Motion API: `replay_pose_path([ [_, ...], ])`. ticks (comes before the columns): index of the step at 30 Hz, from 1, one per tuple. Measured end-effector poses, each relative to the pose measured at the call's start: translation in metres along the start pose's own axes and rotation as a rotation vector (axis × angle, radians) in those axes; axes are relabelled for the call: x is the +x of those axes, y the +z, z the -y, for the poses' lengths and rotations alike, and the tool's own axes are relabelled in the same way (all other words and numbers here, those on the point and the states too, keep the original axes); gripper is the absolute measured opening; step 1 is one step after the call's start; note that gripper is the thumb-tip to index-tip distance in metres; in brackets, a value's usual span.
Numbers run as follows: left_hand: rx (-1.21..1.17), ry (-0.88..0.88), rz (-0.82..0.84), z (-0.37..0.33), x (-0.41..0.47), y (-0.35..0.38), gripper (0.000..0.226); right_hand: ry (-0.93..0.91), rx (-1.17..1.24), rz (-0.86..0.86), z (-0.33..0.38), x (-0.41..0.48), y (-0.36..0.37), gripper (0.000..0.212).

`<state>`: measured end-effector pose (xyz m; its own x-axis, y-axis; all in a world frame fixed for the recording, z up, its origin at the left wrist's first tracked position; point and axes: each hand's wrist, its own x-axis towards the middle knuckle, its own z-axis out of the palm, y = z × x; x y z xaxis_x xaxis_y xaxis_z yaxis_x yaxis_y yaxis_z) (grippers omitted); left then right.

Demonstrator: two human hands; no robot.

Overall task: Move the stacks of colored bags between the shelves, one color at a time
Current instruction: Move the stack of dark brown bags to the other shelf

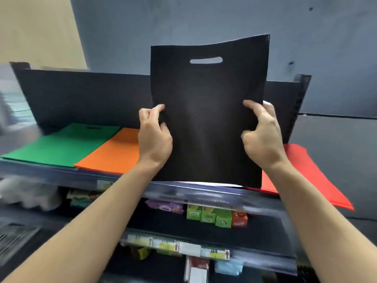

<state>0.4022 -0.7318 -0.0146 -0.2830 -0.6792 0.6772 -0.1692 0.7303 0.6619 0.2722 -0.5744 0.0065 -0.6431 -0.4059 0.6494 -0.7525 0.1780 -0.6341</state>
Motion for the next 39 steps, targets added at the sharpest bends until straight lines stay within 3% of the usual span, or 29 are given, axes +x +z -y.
replay_pose_path([
  [19, 0.361, -0.249, -0.277, 0.145, 0.051, -0.173, 0.042, -0.16, 0.273, 0.384, 0.128, 0.011, 0.232, 0.069],
  [32, 0.439, -0.234, -0.245, 0.293, 0.122, -0.349, 0.041, -0.128, 0.262, 0.375, 0.276, -0.04, 0.413, 0.07],
  [39, 0.399, -0.256, -0.2, 0.366, 0.155, -0.371, 0.039, -0.102, 0.194, 0.368, 0.304, -0.033, 0.481, 0.07],
])
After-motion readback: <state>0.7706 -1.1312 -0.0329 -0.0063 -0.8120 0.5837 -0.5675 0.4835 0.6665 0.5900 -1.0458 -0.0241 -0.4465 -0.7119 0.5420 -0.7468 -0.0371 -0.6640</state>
